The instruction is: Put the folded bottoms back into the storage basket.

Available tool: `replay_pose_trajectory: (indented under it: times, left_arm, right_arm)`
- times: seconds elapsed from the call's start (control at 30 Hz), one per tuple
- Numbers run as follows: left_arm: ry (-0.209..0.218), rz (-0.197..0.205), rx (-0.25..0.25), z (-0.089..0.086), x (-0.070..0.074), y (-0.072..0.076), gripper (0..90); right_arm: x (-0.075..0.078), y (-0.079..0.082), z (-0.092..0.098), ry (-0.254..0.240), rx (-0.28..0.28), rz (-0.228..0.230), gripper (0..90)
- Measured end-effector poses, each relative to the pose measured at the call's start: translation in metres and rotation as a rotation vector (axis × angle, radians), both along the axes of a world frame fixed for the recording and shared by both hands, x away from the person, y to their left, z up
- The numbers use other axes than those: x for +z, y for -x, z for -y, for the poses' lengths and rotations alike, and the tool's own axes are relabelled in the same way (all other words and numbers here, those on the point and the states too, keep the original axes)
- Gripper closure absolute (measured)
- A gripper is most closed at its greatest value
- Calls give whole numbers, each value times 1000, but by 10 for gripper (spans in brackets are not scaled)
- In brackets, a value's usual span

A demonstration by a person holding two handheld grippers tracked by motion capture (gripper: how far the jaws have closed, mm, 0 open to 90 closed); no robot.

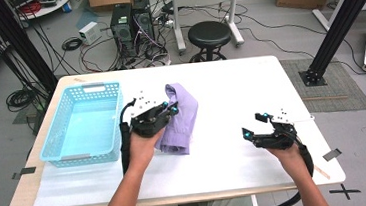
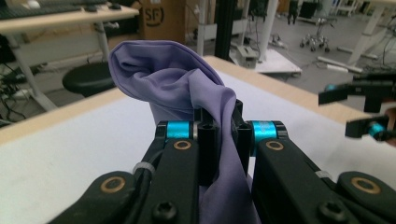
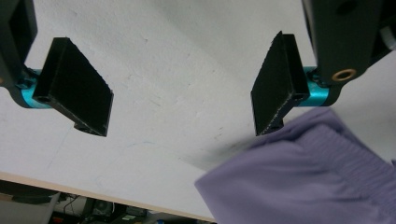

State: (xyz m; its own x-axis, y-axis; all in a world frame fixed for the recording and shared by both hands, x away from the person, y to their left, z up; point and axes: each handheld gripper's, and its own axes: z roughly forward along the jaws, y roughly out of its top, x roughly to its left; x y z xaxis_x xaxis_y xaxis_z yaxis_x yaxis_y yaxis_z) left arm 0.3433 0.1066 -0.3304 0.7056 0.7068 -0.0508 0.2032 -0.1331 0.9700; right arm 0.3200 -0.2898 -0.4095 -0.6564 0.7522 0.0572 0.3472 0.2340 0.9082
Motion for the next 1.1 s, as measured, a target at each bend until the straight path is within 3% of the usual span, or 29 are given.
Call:
replay_pose_trajectory:
  times: [0.2,0.33,0.63,1.1]
  left_arm:
    - [0,54,9,-24,37,-5,851]
    - [17,66,23,-42,51,-7,851]
    - [47,93,53,-78,74,-4,850]
    - [92,148,164,-139,104,11,850]
  right_arm:
    - [1,0,0,-6,-2,5,212]
    - [2,0,0,-11,-2,3,212]
    - [2,-1,0,-12,0,8,212]
    - [1,-1,-4,-11,3,1,212]
